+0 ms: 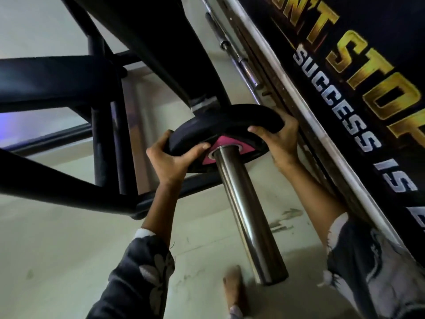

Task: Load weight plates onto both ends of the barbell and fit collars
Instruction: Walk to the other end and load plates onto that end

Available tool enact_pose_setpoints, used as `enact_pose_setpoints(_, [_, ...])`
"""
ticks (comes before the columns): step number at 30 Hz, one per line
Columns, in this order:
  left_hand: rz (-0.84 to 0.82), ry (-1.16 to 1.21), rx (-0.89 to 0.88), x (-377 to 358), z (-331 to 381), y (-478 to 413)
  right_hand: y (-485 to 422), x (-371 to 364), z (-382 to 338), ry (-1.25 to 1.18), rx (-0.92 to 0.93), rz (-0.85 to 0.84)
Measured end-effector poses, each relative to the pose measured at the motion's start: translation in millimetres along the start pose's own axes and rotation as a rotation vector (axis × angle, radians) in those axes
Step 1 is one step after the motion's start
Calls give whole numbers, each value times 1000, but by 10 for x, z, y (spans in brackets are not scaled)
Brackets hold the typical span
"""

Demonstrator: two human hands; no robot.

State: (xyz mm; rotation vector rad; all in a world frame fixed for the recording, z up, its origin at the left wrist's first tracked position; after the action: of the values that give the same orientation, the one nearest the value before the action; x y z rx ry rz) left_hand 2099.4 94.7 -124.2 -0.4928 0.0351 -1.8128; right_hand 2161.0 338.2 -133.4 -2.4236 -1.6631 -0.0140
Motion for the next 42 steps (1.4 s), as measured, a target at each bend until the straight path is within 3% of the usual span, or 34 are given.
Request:
enact_pose_setpoints(4, [1,-42,-40,-43,240,620,671,158,-64,-20,6,39])
enact_pose_setpoints(10, [-86,-15,80,-126,472,1818,2031,444,-254,51,-44,82])
enact_pose_setpoints(17, [-146,77,123,-3,1357,3415,3682,712,-959,145,-79,70])
enact_pose_setpoints(22, [-18,57,73,873,2210,4068,4258,326,-2039,155,11,7])
enact_pose_setpoints(30, [224,5,68,2756,3260,4710,4707,-992,-3625,147,170,-116])
enact_pose_setpoints(38, [366,-72,-56,4451,3893,4738,4758,-2306,-4841,120,368,-90])
enact_pose_setpoints(42, [381,-87,-107,5124,3922,4666,4731,-2921,-5100,137,384,-65])
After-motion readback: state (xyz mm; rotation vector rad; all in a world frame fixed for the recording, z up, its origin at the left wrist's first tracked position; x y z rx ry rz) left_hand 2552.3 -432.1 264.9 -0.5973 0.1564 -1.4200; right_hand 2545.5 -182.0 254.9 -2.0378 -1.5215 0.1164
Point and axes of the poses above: each hand's wrist, its own y-axis away from the middle knuckle, its own x-axis out of the back of the hand, z = x × y, the point moved 8 cm from there along -y, towards the middle knuckle, and after that the axes turned 15 degrees about -z, right-handed, at the moved point
